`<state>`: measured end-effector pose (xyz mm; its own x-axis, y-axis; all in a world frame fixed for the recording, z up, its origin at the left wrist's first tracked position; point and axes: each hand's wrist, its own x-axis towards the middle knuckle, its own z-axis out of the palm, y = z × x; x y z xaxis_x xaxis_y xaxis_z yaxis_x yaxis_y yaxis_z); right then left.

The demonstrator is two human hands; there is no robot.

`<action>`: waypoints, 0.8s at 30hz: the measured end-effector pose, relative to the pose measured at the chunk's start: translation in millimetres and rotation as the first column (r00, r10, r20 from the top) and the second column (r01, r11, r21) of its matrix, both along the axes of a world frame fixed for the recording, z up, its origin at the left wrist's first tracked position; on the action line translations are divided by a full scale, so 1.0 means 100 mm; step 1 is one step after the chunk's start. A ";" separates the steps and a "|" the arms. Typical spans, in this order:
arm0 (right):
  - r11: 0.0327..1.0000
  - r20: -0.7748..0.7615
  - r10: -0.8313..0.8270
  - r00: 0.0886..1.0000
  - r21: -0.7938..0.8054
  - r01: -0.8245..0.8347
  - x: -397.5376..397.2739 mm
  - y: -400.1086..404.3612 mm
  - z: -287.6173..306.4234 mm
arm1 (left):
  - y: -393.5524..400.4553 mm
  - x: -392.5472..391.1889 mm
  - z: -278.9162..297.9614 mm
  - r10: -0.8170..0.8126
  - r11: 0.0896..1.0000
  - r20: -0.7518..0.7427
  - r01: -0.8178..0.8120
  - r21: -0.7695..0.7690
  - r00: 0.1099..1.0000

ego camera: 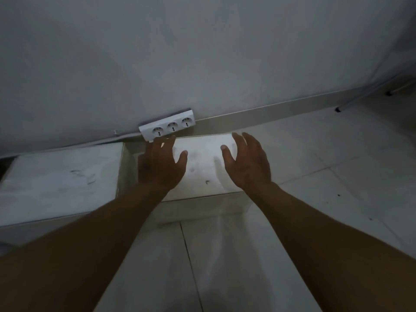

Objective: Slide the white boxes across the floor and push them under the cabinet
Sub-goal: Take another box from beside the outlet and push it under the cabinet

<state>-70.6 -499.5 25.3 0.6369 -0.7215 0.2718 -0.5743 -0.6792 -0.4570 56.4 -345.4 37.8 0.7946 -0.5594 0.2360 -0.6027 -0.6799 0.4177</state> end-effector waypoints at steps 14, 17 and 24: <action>0.971 -0.220 -0.049 0.974 0.218 0.098 0.21 -0.36 -0.72 | -0.08 0.23 -0.75 0.298 0.948 -0.263 -0.254 0.191 0.918; 0.976 -0.208 -0.064 0.976 0.191 0.105 0.23 -0.34 -0.72 | -0.06 0.27 -0.75 0.297 0.947 -0.218 -0.258 0.190 0.930; 0.977 -0.206 -0.059 0.977 0.189 0.099 0.19 -0.29 -0.69 | 0.08 0.32 -0.79 0.248 0.966 -0.260 -0.219 0.134 0.933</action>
